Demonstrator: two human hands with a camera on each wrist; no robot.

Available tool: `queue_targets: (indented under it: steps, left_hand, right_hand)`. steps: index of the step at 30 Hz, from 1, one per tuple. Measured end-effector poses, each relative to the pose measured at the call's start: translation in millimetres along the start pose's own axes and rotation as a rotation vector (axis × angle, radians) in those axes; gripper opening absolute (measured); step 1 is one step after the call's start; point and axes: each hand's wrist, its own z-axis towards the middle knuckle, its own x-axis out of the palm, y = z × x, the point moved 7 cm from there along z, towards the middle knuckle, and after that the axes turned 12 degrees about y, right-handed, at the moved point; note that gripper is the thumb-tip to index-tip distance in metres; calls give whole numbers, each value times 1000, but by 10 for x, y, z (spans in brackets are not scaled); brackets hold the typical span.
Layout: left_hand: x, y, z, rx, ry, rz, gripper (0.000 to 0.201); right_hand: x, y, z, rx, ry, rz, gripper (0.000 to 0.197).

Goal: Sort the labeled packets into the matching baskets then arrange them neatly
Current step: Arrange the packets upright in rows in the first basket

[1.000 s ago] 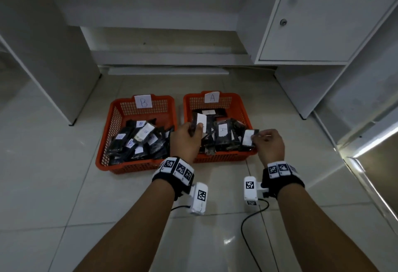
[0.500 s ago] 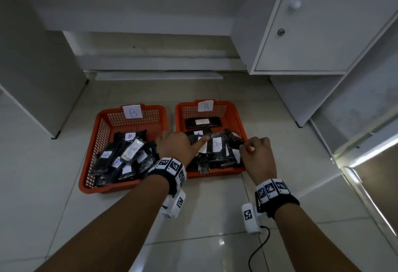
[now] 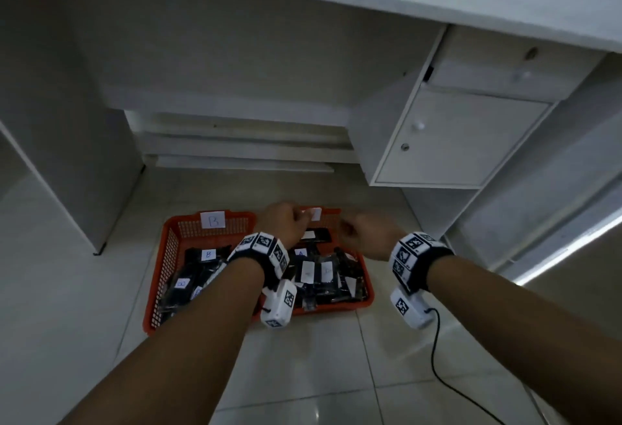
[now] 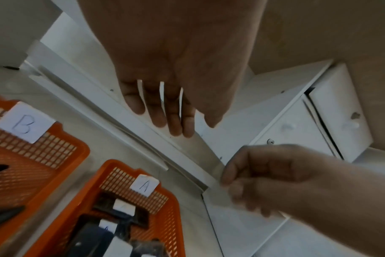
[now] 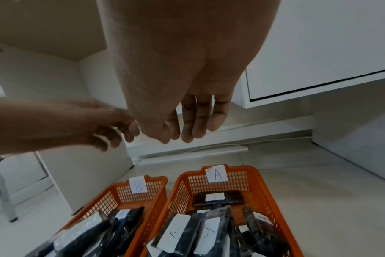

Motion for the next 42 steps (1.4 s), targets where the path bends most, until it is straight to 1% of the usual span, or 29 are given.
queue_targets:
  steps: [2,4,6,7,8,9,10,11,12,14,16,17,20,21,22,24,25,26,27,29,30,31,33,35,36,37,39,40,42]
  left_hand:
    - [-70,-161,125,45,38,-34,42]
    - [-88,-248,284,60,56,13,38]
    - [-94,-269,485,47,62,70,37]
    - [-96,-248,569,39,45,92,37]
    - [-57,-163,647,18,25,111,36]
    - [-30,-110,700,16,20,136,33]
    - [86,-9,733,-4,38,158,31]
    - [202,97,761,-24,67,184,29]
    - [302,209,770,-49,114,217,29]
    - [490,427,801,-93,213,293,36]
    - [584,603,897,-144,269,384,42]
    - [599,645,956,-157,272,408,42]
    - [609,698,1056,-180,254,372,37]
    - [610,707,1055,-189,263,376,34]
    - [614,717,1043,-196,293,396,31]
    - [590,763,1034,-204,382,485,31]
    - [578,779,1029,-212,434,535,32]
    - [557,779,1035,-225,484,570,34]
    - [546,784,1062,-237,526,582,36]
    - [535,786,1165,-257,573,575,26]
    - [543,793,1232,-266,568,563,21]
    - [559,802,1309,-252,534,559,19]
    - [664,792,1401,-226,455,541,31]
    - [845,757,1429,-205,401,448,35]
    - [957,749,1424,-198,407,408,33]
    - [1068,743,1415,-191,441,378,31]
    - [1226,758,1417,-176,528,342,30]
    - [1262,773,1430,-172,551,338,30]
    - [1260,837,1516,-200,542,352,29]
  right_hand:
    - [-1,-10,55,-49,41,-59,17]
    - [67,-119,182,-62,44,-58,17]
    - [190,-406,422,-35,33,88,23]
    - [262,-546,533,-27,29,159,31]
    - [390,-699,696,-39,41,180,38]
    - [467,-820,793,-46,65,166,37]
    - [611,-962,893,-48,119,150,29]
    - [732,-1085,977,-45,169,125,17]
    - [825,-1174,1051,-43,206,97,9]
    - [990,-1335,1189,-17,287,112,9]
    - [1088,-1431,1329,-25,346,109,18]
    - [1124,-1457,1397,-36,370,88,22]
    - [1114,-1518,1533,-64,407,43,30]
    - [1121,-1524,1559,-81,436,21,36]
    - [1147,-1540,1577,-94,485,7,47]
    - [1225,-1601,1575,-89,633,50,72]
    - [1283,-1635,1570,-89,711,67,80]
    - [1313,-1655,1574,-109,769,60,84]
    - [1322,-1688,1606,-131,795,35,84]
    - [1287,-1770,1731,-162,748,35,75]
    - [1259,-1816,1817,-180,703,36,70]
    - [1212,-1841,1878,-205,669,35,65]
    - [1143,-1902,1997,-253,627,49,55]
    - [1053,-1969,2013,-276,609,140,44]
    - [1013,-2007,2010,-276,600,211,39]
    - [967,-2035,2001,-279,587,279,37]
    - [887,-2070,2014,-297,552,404,36]
    - [873,-2069,2027,-305,542,450,36]
    - [889,-2076,2079,-280,472,479,37]
